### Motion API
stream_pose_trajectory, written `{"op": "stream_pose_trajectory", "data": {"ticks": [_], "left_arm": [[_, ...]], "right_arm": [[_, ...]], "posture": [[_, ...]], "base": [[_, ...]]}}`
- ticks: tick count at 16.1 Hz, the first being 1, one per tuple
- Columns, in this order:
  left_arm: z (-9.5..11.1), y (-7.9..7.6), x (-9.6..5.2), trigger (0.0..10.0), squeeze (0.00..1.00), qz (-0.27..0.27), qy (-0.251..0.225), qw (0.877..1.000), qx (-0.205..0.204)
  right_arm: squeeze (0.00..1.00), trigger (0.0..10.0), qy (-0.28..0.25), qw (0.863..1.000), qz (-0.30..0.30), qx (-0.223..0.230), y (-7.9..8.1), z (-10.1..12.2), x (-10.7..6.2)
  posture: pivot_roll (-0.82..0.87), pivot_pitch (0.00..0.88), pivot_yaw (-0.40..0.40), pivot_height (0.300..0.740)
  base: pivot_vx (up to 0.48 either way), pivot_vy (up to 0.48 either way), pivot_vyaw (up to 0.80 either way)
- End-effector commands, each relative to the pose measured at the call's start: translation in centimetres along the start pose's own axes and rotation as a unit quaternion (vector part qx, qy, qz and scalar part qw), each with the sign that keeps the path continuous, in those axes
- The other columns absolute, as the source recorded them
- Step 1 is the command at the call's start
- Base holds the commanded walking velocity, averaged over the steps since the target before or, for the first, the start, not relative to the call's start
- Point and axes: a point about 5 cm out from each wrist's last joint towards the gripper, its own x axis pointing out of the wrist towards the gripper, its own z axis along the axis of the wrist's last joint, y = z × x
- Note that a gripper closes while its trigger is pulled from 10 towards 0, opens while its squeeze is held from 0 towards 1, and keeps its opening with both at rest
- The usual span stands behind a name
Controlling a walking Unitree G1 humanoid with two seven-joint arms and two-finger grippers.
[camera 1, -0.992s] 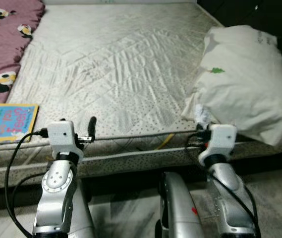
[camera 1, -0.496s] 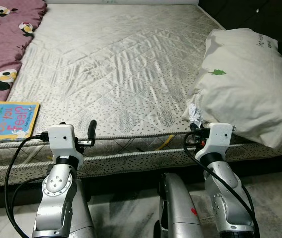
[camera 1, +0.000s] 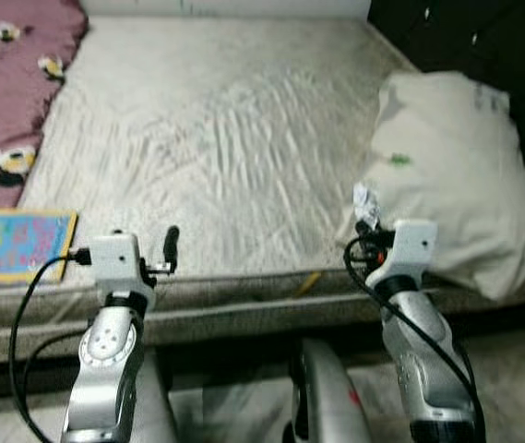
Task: Clean up the room
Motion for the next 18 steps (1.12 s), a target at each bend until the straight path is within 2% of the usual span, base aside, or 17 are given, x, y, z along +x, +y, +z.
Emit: {"op": "stream_pose_trajectory", "data": {"ticks": [1, 10, 16, 18], "left_arm": [[0.3, -0.1, 0.0, 10.0, 0.00, 0.000, -0.005, 1.000, 0.003], [0.3, -0.3, 0.3, 10.0, 0.00, -0.005, -0.007, 1.000, 0.003], [-0.2, -0.2, 0.3, 10.0, 0.00, 0.011, 0.012, 1.000, 0.008], [-0.1, -0.5, 0.4, 10.0, 0.00, 0.006, 0.012, 1.000, 0.003]], "right_arm": [[0.00, 10.0, -0.002, 1.000, -0.008, 0.002, -0.4, 0.3, 0.3], [0.00, 10.0, -0.009, 1.000, -0.017, -0.003, -0.9, 0.6, 0.7], [0.00, 10.0, 0.016, 0.998, -0.058, -0.030, -1.4, -0.5, 0.7], [0.00, 10.0, 0.005, 0.998, -0.052, -0.043, -1.6, -0.4, 0.5]], "posture": [[-0.02, 0.045, -0.075, 0.612], [-0.02, 0.037, -0.072, 0.737], [-0.02, 0.029, -0.068, 0.740], [-0.02, 0.027, -0.069, 0.740]], "base": [[0.000, 0.000, 0.00], [0.000, 0.000, 0.00], [0.000, 0.000, 0.00], [0.000, 0.000, 0.00]]}}
